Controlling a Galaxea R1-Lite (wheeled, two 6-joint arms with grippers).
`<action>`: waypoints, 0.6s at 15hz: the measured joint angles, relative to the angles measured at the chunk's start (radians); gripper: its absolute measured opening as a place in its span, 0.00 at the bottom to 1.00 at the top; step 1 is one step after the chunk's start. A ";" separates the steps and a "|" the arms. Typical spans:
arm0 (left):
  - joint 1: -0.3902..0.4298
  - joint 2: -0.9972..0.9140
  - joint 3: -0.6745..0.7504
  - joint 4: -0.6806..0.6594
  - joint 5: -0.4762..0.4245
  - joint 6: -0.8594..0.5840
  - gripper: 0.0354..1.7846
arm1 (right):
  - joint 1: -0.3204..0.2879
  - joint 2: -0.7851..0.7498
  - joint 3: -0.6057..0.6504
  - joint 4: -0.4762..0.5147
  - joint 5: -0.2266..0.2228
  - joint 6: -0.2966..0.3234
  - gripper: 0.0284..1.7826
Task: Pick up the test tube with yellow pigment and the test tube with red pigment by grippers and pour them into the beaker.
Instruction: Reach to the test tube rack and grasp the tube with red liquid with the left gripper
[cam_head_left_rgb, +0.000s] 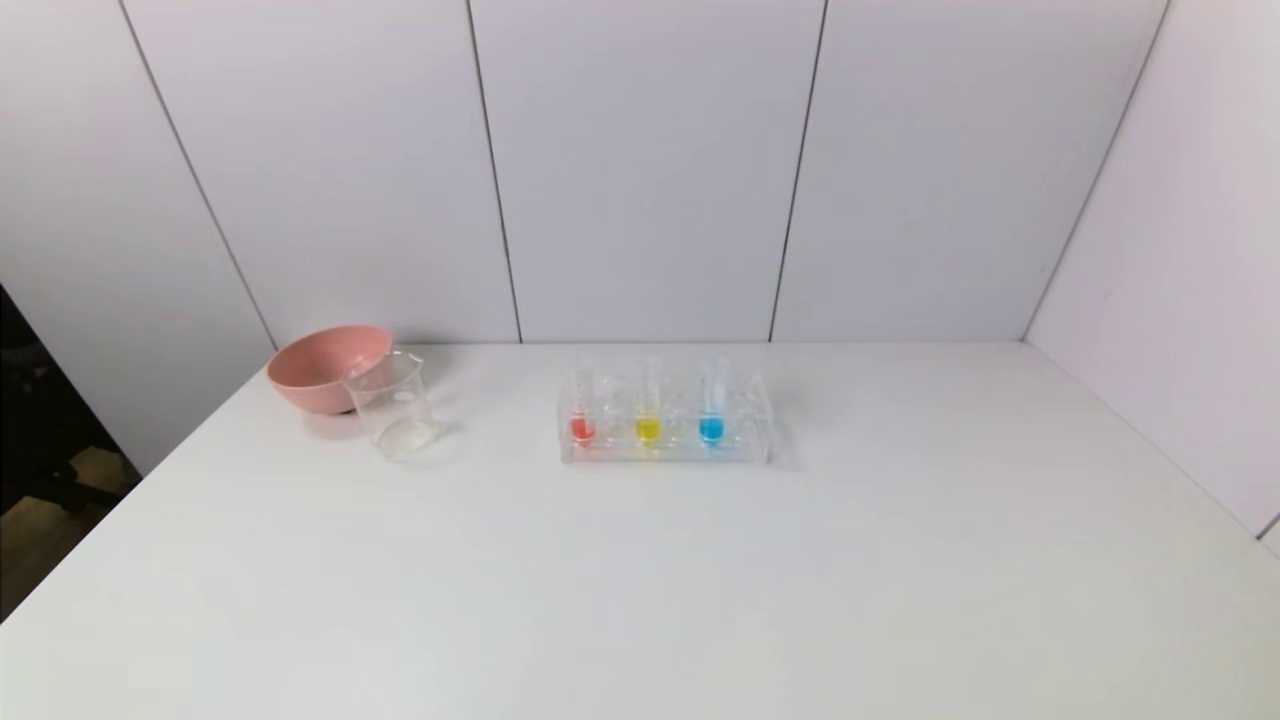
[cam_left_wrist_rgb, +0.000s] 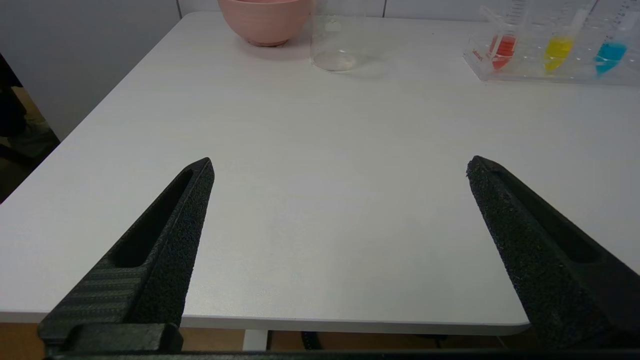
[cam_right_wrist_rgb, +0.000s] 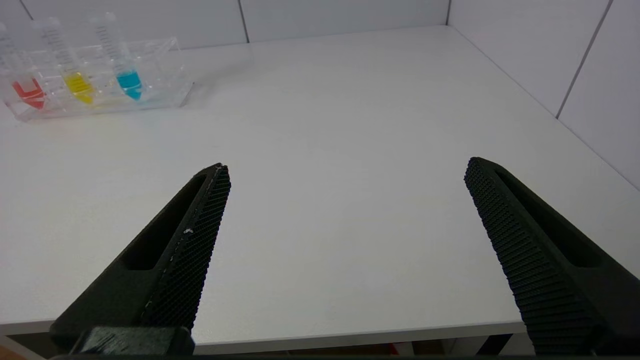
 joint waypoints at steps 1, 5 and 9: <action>0.000 0.000 0.000 0.000 0.000 0.000 0.99 | 0.000 0.000 0.000 0.000 0.000 0.000 0.96; 0.000 0.000 0.000 0.000 0.000 0.002 0.99 | 0.000 0.000 0.000 0.000 0.000 0.000 0.96; 0.000 0.000 0.000 0.003 0.000 0.003 0.99 | 0.000 0.000 0.000 0.000 0.000 0.000 0.96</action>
